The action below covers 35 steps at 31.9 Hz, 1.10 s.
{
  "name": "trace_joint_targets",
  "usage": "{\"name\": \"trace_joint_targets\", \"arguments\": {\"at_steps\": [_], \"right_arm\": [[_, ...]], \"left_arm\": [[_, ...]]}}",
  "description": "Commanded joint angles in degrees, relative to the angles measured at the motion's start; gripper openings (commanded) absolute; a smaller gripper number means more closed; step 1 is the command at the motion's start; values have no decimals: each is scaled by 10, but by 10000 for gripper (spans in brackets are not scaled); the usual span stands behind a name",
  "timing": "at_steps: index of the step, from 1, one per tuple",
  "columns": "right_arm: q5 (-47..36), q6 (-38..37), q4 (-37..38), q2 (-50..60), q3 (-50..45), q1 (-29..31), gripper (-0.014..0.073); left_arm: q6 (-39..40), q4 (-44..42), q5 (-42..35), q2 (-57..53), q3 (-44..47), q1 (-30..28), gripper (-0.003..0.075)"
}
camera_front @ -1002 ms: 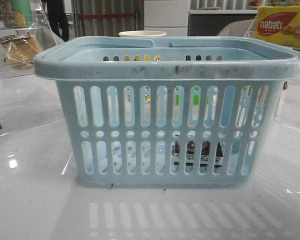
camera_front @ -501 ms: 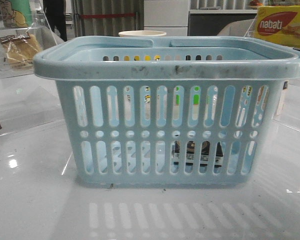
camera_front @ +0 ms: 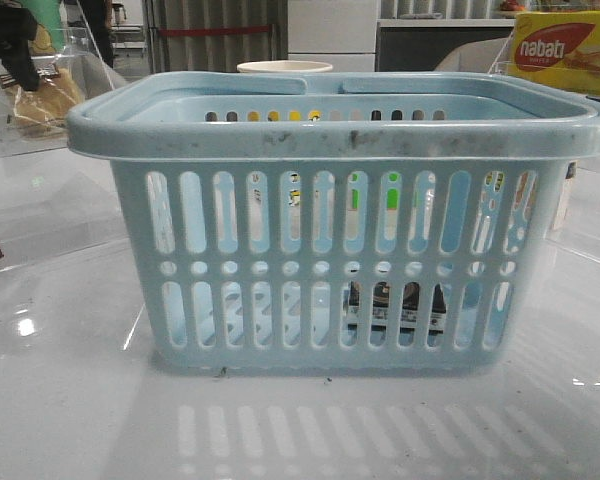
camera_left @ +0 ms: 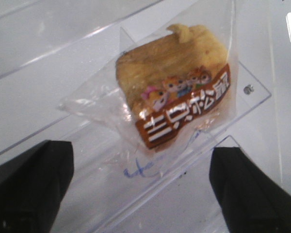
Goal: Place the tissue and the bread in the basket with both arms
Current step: 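Grasp the packaged bread bun on the upper shelf with the left gripper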
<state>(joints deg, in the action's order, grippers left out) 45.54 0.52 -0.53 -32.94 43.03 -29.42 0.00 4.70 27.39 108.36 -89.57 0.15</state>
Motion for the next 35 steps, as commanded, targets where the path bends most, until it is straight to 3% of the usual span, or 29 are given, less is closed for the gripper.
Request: {"name": "trace_joint_targets", "arguments": {"at_steps": [1, 12, 24, 30, 35], "right_arm": [[-39, 5, 5, 0, 15, 1, 602], [-39, 5, 5, 0, 15, 1, 602], [-39, 5, 5, 0, 15, 1, 602], [-39, 5, 5, 0, 15, 1, 602], [-39, 5, 5, 0, 15, 1, 602]], "left_arm": [[0, 30, -66, -8, -41, 0, 622], [0, 37, -119, 53, -50, 0, 612], [0, 37, -107, 45, -50, 0, 193], [0, 37, -52, 0, -50, 0, 94], [-3, 37, -5, -56, -50, 0, 90]]}}
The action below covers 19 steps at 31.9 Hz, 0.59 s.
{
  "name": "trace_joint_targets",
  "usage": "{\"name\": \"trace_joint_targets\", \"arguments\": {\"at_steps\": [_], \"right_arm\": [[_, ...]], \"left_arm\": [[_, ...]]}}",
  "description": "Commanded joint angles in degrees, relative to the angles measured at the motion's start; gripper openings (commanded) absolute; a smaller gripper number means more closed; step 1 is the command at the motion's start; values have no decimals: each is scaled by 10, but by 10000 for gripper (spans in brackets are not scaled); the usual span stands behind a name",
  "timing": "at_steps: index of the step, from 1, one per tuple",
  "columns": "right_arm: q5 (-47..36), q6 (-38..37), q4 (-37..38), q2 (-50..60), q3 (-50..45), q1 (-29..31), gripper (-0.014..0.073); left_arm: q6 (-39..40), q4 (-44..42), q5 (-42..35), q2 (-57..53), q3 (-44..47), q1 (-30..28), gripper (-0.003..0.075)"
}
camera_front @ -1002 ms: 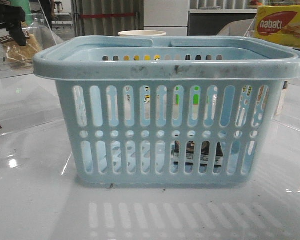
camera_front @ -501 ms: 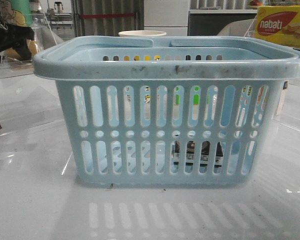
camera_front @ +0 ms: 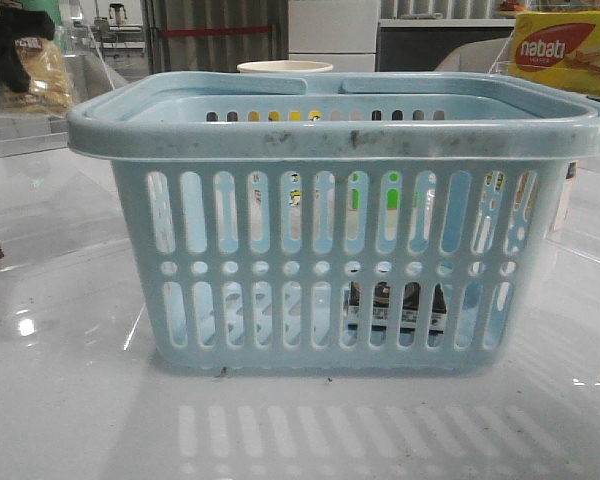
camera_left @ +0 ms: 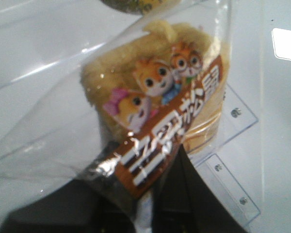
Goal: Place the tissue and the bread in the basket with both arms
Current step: 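Grasp the packaged bread bun on the upper shelf with the left gripper, then carry the bread bun over the basket and release it inside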
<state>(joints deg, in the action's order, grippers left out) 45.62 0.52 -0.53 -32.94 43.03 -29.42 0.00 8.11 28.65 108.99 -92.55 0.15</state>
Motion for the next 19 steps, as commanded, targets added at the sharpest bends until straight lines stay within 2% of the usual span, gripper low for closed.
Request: {"name": "trace_joint_targets", "arguments": {"at_steps": [1, 5, 10, 13, 19], "right_arm": [[-40, 5, 5, 0, 15, 1, 602], [-40, 5, 5, 0, 15, 1, 602], [-40, 5, 5, 0, 15, 1, 602], [-40, 5, 5, 0, 15, 1, 602], [-40, 5, 5, 0, 15, 1, 602]], "left_arm": [[-6, 1, -9, -75, -20, 0, 90], [-21, 1, 34, -132, -20, 4, 90], [-71, 1, 102, -214, -20, 43, 90], [-79, 1, 137, -260, -20, 85, 90], [-98, 1, 174, -303, -20, 207, 90]]}}
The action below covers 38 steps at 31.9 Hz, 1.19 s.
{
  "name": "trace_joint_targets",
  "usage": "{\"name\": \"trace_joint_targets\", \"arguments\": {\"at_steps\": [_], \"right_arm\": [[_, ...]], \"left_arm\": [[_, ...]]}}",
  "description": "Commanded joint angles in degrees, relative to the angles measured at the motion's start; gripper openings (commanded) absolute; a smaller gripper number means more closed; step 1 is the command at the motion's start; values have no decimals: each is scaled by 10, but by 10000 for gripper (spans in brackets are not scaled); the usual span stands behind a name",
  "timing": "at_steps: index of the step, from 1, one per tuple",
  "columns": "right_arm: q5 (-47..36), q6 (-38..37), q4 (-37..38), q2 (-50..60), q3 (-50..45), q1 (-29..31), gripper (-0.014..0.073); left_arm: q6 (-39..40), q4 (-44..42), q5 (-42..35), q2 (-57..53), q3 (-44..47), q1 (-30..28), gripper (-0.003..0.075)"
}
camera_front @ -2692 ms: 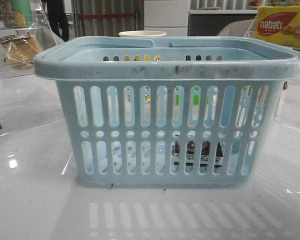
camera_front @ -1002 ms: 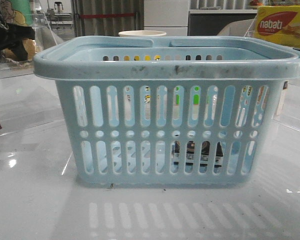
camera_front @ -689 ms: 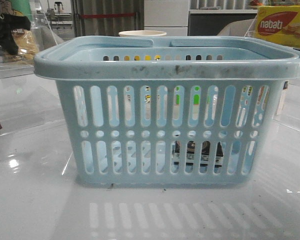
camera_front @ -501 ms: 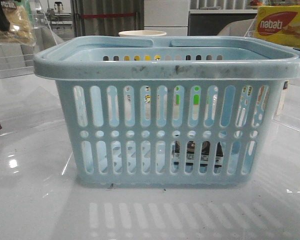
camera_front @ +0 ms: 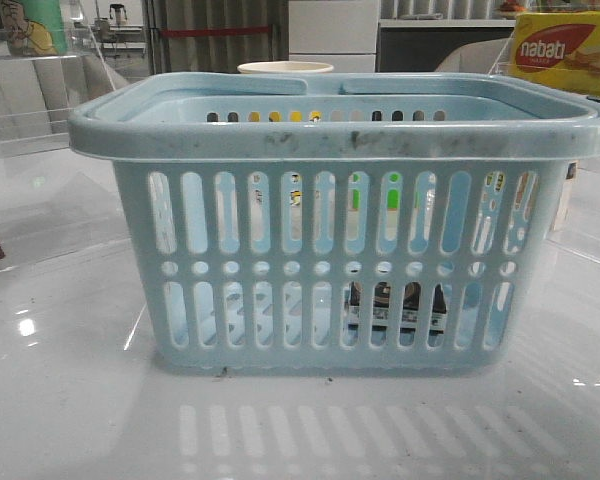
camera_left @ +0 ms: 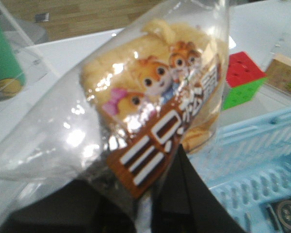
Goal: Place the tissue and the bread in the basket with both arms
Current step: 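Carry the bread bun over the basket and release it inside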
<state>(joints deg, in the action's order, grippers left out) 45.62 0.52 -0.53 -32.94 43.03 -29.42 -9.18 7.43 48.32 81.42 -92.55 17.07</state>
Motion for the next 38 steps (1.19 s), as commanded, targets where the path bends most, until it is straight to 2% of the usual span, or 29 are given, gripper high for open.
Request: {"name": "trace_joint_targets", "arguments": {"at_steps": [1, 7, 10, 22, 24, 26, 29, 30, 31, 38], "right_arm": [[-40, 5, 5, 0, 15, 1, 602], [-40, 5, 5, 0, 15, 1, 602], [-40, 5, 5, 0, 15, 1, 602], [-40, 5, 5, 0, 15, 1, 602], [-40, 5, 5, 0, 15, 1, 602], [-40, 5, 5, 0, 15, 1, 602], [-40, 5, 5, 0, 15, 1, 602], [-40, 5, 5, 0, 15, 1, 602], [-40, 5, 5, 0, 15, 1, 602], [-40, 5, 5, 0, 15, 1, 602]], "left_arm": [[-7, 7, -19, -27, -20, 56, 90], [-16, 7, -16, -15, 7, 169, 90], [-16, 7, -15, 9, 22, 199, 90], [-16, 7, -13, 160, 26, 211, 91], [-16, 7, -12, 169, 26, 211, 131], [-16, 6, -12, 172, 26, 211, 245], [-16, 6, -12, 167, 26, 211, 460], [-16, 6, -8, 163, 26, 211, 503], [-16, 6, -6, 156, 26, 211, 519], [-16, 6, -1, 41, 32, 211, 508]]}}
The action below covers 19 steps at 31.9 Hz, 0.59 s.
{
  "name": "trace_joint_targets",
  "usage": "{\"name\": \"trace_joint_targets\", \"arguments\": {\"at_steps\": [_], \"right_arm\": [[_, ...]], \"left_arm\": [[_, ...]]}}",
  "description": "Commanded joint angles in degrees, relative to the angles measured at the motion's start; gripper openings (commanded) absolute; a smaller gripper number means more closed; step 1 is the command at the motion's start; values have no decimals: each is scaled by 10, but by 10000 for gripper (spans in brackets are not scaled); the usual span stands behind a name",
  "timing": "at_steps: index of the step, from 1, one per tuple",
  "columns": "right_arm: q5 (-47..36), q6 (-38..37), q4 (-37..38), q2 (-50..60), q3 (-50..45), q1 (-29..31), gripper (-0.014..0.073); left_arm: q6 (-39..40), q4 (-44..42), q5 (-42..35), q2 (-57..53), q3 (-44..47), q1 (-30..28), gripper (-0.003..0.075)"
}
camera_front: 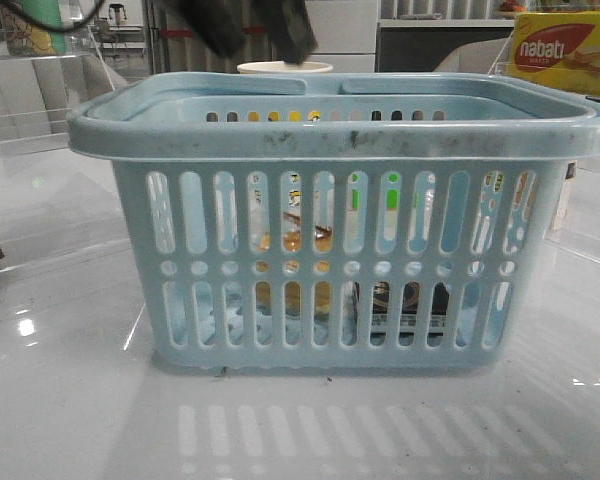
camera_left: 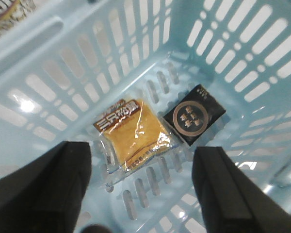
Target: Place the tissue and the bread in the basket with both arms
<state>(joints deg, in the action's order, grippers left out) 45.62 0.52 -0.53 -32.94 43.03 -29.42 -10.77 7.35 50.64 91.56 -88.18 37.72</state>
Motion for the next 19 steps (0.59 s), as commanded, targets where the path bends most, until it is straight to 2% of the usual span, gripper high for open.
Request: {"name": "trace_joint_targets", "arguments": {"at_steps": [1, 4, 11, 19], "right_arm": [[-40, 5, 5, 0, 15, 1, 602], [-40, 5, 5, 0, 15, 1, 602], [-40, 5, 5, 0, 15, 1, 602], [-37, 5, 12, 0, 15, 1, 602]], "left_arm": [[0, 7, -29, -87, -4, 5, 508], [0, 7, -52, -158, 41, 5, 508], [1, 8, -114, -331, 210, 5, 508], [1, 8, -132, -493, 381, 5, 508]]}}
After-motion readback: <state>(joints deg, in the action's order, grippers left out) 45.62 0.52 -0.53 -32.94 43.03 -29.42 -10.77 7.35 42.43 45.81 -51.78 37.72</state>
